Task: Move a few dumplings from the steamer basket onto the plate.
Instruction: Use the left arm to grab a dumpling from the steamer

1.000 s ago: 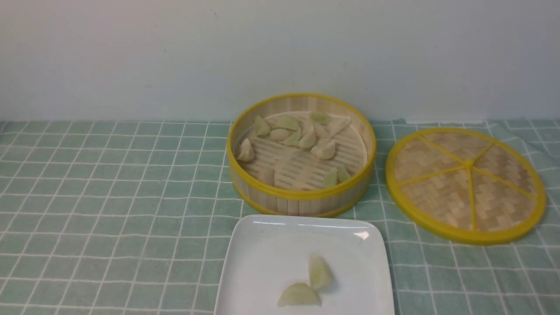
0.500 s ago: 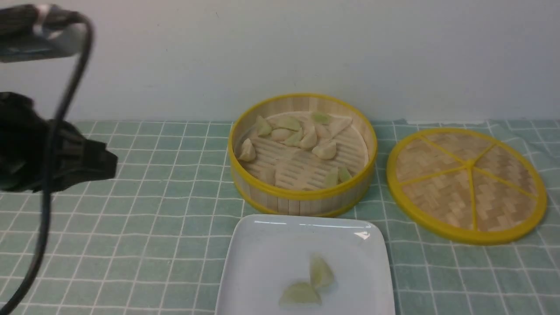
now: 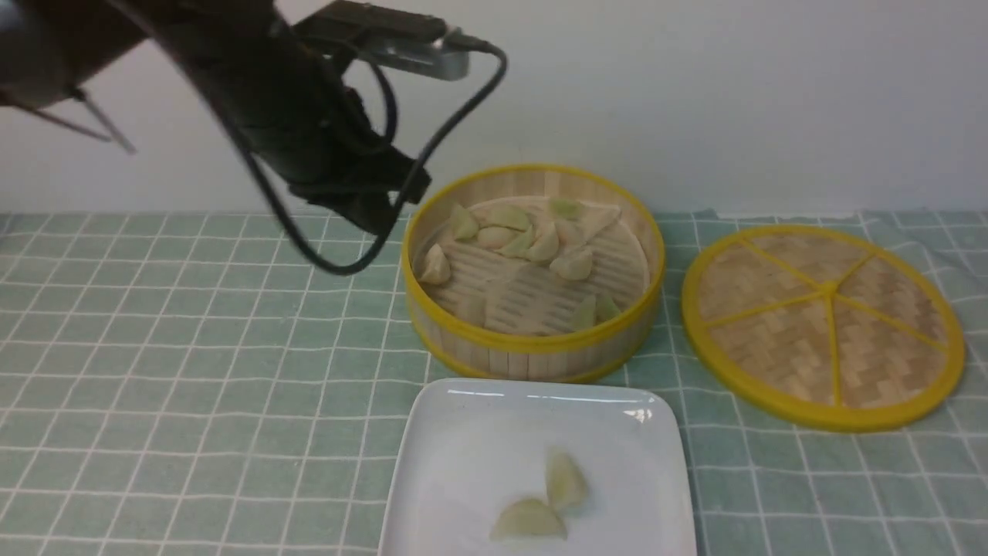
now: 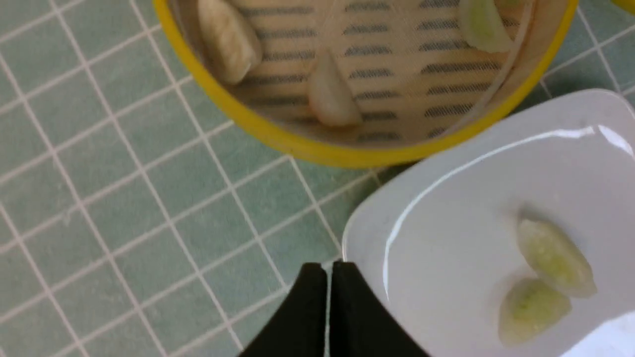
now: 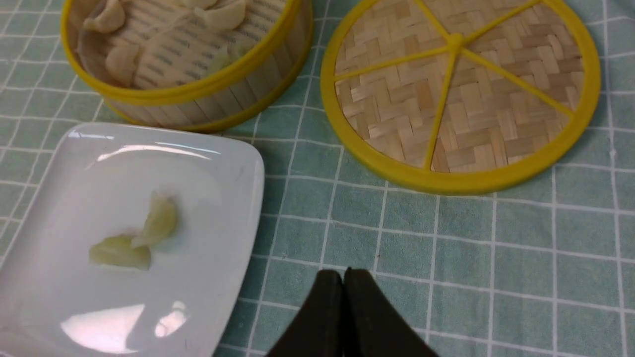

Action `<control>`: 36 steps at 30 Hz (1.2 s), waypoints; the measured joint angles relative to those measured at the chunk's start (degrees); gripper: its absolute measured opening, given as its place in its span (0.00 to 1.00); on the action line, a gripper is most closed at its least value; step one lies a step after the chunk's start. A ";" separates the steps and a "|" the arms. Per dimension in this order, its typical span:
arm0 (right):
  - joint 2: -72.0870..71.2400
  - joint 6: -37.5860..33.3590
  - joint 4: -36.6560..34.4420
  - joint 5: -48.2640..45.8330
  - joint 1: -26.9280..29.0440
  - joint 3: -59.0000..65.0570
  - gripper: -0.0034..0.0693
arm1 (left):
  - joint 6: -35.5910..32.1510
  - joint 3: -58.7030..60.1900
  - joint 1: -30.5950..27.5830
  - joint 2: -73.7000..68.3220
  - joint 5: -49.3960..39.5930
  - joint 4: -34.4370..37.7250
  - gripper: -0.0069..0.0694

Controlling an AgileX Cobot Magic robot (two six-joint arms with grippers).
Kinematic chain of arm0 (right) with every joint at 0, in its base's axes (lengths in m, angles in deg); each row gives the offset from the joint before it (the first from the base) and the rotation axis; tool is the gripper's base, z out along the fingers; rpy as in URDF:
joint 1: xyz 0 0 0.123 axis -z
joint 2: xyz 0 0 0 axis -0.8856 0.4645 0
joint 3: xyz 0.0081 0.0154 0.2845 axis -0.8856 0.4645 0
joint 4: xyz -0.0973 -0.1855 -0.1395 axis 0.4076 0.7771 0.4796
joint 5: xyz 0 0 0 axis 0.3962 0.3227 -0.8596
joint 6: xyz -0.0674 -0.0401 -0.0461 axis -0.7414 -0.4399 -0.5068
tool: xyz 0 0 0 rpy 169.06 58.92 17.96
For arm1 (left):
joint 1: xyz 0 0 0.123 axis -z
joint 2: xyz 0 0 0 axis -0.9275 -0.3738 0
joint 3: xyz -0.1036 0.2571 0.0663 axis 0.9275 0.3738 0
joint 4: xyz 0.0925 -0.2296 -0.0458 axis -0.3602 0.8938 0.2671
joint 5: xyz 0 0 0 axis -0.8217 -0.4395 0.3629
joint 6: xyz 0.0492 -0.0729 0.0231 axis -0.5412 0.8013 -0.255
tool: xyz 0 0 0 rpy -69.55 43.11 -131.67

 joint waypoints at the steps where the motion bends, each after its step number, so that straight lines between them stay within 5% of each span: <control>1: 0.00 -0.10 -0.05 0.00 0.00 0.00 0.03 | 0.05 -4.73 0.76 -3.87 -1.15 -0.88 0.08; 14: 0.00 -0.27 0.02 -0.13 0.00 0.00 0.03 | -0.58 -28.89 1.39 -27.75 -2.35 -6.84 0.13; 26: 0.00 -0.31 0.02 -0.13 0.00 0.00 0.03 | -1.36 -29.38 1.72 -34.19 0.93 -9.19 0.67; 36: 0.00 -0.38 0.02 -0.13 0.00 0.00 0.03 | -2.52 -29.38 4.45 -34.85 1.00 -16.78 0.65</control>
